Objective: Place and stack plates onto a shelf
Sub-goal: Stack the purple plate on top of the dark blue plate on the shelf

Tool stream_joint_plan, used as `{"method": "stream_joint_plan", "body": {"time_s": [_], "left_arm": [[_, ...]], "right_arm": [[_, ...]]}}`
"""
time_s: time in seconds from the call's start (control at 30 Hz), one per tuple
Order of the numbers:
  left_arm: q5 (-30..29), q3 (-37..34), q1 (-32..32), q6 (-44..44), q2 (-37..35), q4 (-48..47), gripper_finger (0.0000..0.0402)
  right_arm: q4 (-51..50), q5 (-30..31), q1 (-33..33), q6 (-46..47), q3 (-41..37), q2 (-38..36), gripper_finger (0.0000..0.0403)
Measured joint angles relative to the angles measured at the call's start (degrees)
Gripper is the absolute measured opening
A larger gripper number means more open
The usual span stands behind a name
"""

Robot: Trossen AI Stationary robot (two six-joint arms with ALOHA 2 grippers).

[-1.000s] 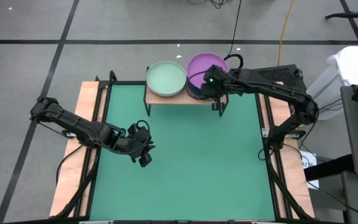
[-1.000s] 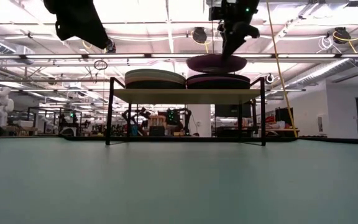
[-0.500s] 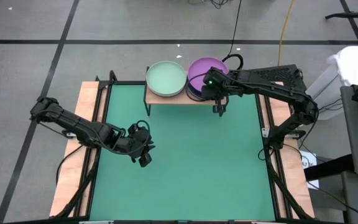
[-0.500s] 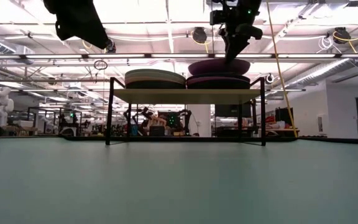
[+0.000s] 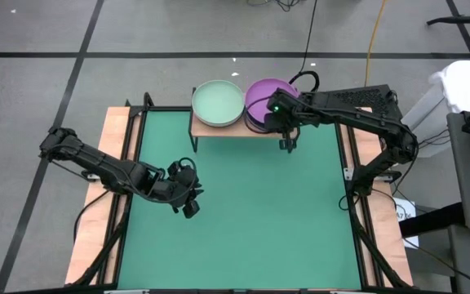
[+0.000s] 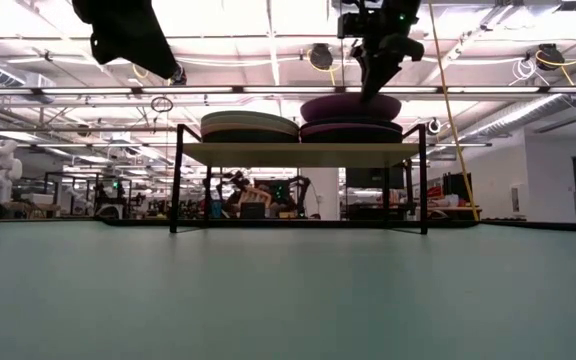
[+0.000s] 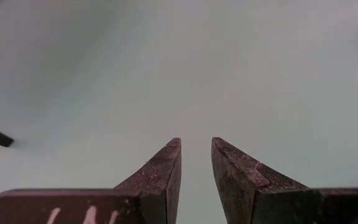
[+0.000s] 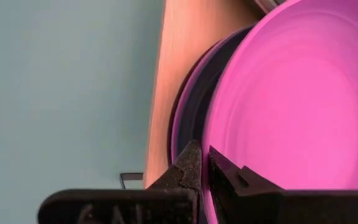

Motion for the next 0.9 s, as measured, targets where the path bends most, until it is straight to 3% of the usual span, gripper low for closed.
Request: {"method": "stream_joint_plan", "body": {"time_s": [0.53,0.9], "left_arm": [[-0.3,0.0,0.0,0.7,0.0,0.0,0.0094],[-0.6,0.0,0.0,1.2,0.0,0.0,0.0094]], "right_arm": [[1.6,0.1,0.0,0.5,-4.7,0.0,0.0004],[5.1,0.3,0.0,0.5,-4.7,0.0,0.0073]]}}
